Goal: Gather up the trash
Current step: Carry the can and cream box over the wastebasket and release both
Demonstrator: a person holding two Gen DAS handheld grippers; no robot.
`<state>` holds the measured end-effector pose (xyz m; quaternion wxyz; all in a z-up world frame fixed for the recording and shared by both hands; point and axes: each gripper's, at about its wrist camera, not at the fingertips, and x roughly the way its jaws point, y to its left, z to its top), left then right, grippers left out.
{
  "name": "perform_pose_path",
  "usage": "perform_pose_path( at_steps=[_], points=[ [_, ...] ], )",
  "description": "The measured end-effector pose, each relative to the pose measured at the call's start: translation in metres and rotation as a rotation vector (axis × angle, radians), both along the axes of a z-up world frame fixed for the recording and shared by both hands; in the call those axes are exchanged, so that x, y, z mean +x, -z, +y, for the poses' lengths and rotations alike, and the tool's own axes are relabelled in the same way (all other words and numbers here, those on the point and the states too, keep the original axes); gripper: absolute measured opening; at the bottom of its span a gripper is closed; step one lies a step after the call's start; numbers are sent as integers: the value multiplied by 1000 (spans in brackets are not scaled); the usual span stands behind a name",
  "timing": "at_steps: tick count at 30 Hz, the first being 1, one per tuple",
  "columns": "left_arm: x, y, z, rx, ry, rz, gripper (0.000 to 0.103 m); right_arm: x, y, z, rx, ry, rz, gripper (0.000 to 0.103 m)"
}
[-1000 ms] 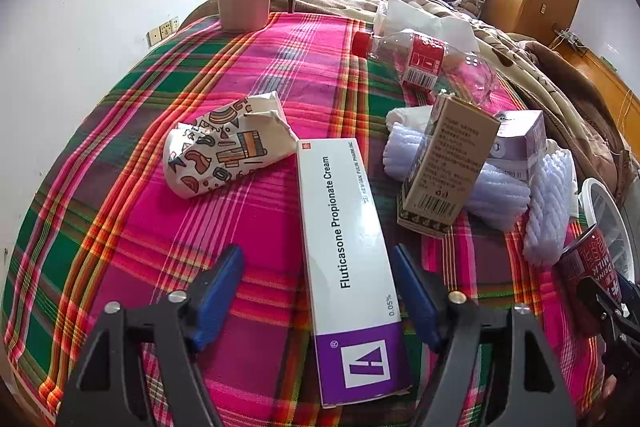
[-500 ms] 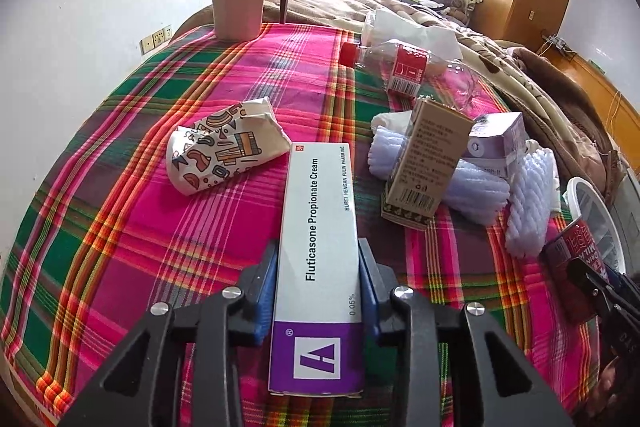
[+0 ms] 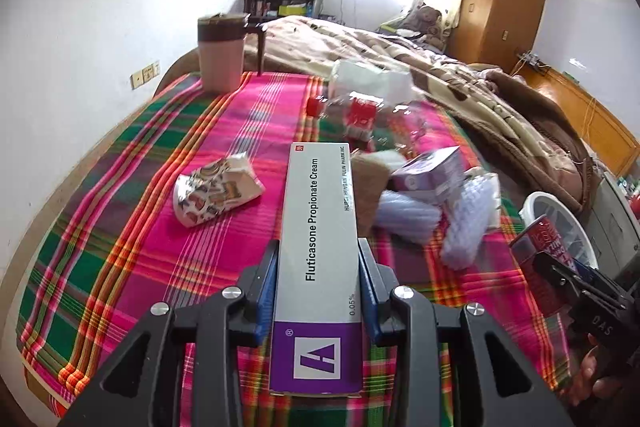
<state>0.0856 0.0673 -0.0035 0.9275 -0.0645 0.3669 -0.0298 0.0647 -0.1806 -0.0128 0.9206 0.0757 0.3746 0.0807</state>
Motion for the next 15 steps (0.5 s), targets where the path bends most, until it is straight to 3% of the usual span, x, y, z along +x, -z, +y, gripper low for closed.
perform_pose_path(
  at_steps=[15],
  points=[
    [-4,-36,-76,-21,209,-109,37,-14,-31,-49,11,115,-86,56]
  ],
)
